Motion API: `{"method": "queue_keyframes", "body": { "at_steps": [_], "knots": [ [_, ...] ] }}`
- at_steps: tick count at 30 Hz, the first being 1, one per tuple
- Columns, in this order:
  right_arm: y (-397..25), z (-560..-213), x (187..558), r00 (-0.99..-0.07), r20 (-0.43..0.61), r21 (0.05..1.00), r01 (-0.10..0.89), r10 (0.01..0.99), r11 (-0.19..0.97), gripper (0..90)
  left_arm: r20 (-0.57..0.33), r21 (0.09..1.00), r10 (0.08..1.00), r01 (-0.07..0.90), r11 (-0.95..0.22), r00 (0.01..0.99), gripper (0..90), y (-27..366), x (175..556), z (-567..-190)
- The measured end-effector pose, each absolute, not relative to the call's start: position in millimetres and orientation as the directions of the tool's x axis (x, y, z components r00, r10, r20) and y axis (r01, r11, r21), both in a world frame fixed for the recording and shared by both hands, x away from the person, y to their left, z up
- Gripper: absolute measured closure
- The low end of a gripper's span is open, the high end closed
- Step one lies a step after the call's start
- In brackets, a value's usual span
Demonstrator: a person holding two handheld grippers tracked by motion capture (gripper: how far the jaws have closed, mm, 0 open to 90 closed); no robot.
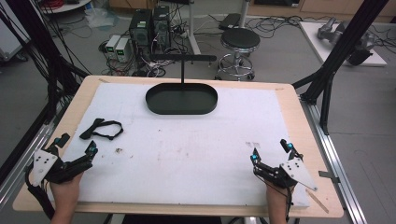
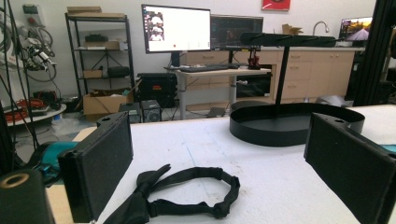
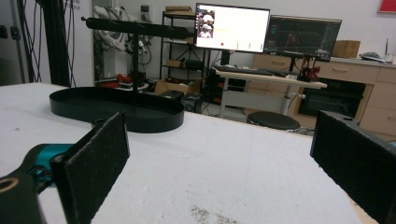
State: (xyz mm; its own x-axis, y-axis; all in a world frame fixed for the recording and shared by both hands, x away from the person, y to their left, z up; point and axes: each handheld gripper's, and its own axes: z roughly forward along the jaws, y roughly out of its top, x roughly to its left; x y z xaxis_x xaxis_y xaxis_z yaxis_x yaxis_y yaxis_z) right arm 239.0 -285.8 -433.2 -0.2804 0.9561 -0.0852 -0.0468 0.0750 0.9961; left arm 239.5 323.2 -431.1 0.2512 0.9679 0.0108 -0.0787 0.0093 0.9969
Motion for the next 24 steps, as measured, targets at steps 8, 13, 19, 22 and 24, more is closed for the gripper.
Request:
{"method": "queue_keyframes", "body": {
  "at_steps": [8, 13, 19, 22, 24],
  "knots": [
    [-286, -433, 239, -0.28, -0.079, 0.997, -0.046, 0.957, 0.069, 3.6, 0.017, 0.997, 0.965, -0.074, 0.003, 0.261, 8.9, 322, 241, -431],
    [-285, -434, 239, -0.284, -0.085, 0.996, -0.045, 0.955, 0.076, 3.7, 0.015, 1.0, 0.957, -0.023, -0.009, 0.289, 9.8, 325, 248, -426],
    [-284, -434, 240, -0.29, -0.093, 0.995, -0.048, 0.953, 0.082, 3.7, -0.011, 0.996, 0.944, 0.083, -0.017, 0.328, 11.3, 326, 258, -420],
    [-284, -434, 240, -0.289, -0.086, 0.996, -0.051, 0.953, 0.075, 3.7, -0.03, 0.992, 0.936, 0.128, -0.016, 0.35, 11.6, 327, 265, -415],
    [-285, -434, 239, -0.288, -0.081, 0.996, -0.051, 0.954, 0.069, 3.6, -0.011, 0.984, 0.929, 0.17, -0.056, 0.37, 12.1, 325, 273, -411]
  ]
}}
